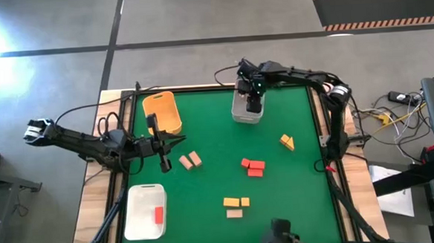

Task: Sort & place blocks by color
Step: Put the brown block into the gray bin, then put the yellow block into the yellow bin

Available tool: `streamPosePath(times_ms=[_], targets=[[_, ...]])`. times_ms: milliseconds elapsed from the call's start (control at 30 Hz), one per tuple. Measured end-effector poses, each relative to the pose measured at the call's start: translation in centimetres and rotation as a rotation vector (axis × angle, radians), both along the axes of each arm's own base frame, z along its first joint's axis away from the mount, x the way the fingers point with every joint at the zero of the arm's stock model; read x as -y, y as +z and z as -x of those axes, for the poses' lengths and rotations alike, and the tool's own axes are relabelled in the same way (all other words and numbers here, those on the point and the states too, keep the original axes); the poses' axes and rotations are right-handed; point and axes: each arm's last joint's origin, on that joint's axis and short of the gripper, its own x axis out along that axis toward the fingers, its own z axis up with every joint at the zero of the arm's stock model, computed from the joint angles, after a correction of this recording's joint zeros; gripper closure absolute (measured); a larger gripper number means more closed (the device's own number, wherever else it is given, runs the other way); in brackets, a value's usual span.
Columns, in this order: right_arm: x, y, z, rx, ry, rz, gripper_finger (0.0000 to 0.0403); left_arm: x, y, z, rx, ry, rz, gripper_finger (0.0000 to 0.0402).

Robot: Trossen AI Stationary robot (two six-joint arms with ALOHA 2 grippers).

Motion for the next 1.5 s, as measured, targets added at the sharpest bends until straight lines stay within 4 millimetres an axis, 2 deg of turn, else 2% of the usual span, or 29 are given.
streamPosePath(times_ms=[200,367,600,800,967,1100,1200,1367,1500], targets=[[0.7,-2.1,-0.1,-0.045,-0.012,-0.032,0.0277,0.0,0.0,0.0,-0.002,0.005,-0.02,0.0396],[0.7,-2.0,-0.1,-0.041,-0.022,-0.032,0.026,0.0,0.0,0.0,-0.004,0.005,-0.022,0.0396],[0.2,0.7,0.5,0.026,-0.1,-0.008,0.0206,0.0,-0.1,-0.1,-0.007,0.005,-0.02,0.0396],[-1.4,4.1,1.0,0.104,-0.168,0.003,0.0189,0.1,-0.1,-0.4,0.007,0.004,-0.016,0.0396],[-5.3,7.6,1.4,0.17,-0.185,-0.031,0.0197,0.2,-0.4,-0.9,-0.003,0.004,-0.017,0.0396],[-10.0,9.6,1.7,0.264,-0.147,-0.033,0.0206,0.3,-0.8,-1.4,-0.024,-0.003,0.007,0.0396],[-13.8,10.2,2.0,0.38,-0.103,-0.038,0.0212,0.4,-1.3,-2.0,-0.04,-0.023,0.092,0.0396],[-19.6,8.6,3.2,0.57,0.005,-0.066,0.0219,0.7,-2.8,-3.3,-0.093,-0.049,0.242,0.0396],[-22.9,6.3,4.4,0.724,0.062,-0.057,0.022,1.0,-3.7,-4.5,-0.138,-0.056,0.328,0.0396]])
